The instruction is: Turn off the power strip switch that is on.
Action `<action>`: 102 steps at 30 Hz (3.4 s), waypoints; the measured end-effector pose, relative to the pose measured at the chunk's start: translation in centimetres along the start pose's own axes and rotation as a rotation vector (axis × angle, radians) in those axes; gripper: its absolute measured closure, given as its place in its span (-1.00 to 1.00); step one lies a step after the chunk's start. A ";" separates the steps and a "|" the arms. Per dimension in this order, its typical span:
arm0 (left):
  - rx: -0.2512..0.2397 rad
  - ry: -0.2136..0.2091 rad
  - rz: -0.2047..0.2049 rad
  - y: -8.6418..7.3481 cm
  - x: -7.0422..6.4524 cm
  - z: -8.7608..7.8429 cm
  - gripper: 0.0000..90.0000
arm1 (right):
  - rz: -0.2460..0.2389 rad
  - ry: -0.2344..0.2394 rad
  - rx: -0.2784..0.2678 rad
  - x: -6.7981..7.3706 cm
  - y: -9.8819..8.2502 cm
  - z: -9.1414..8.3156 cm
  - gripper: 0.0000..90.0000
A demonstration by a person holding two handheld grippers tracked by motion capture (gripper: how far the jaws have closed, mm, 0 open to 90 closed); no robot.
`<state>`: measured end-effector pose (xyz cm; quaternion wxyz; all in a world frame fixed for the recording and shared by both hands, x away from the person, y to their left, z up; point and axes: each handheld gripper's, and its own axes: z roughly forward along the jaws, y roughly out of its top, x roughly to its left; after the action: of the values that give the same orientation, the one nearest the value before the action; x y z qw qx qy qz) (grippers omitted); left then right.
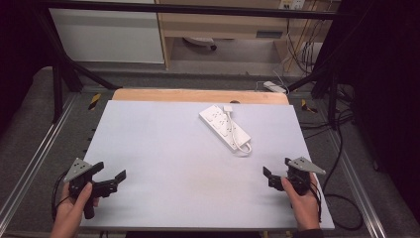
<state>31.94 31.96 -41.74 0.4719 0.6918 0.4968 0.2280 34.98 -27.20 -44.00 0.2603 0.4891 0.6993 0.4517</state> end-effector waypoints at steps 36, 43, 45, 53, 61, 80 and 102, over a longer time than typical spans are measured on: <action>0.007 -0.003 0.000 -0.1 0.0 0.2 -0.86 | 0.054 0.016 -0.053 1.0 2.8 -0.5 -0.92; 0.018 0.004 0.001 -0.2 0.1 0.3 -0.86 | 0.038 0.020 -0.052 1.0 4.5 -0.2 -0.90; 0.018 0.004 0.002 -0.2 0.0 0.3 -0.86 | 0.045 0.025 -0.053 0.9 5.0 -0.1 -0.89; 0.021 0.004 0.004 -0.3 0.0 0.3 -0.86 | 0.044 0.018 -0.080 0.6 7.1 0.4 -0.91; 0.024 -0.001 0.008 -0.3 0.0 0.3 -0.86 | 0.033 0.034 -0.079 1.1 8.8 1.2 -0.79; 0.027 -0.005 0.008 -0.3 -0.1 0.4 -0.86 | -0.048 0.036 -0.087 2.2 10.7 2.4 0.39; 0.031 -0.008 0.015 -0.3 -0.2 0.5 -0.86 | -0.023 0.070 -0.132 2.0 11.9 4.3 1.00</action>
<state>32.13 31.60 -42.26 0.4616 0.7036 0.4930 0.2210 43.03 -22.39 -35.29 0.2724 0.4466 0.6824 0.5105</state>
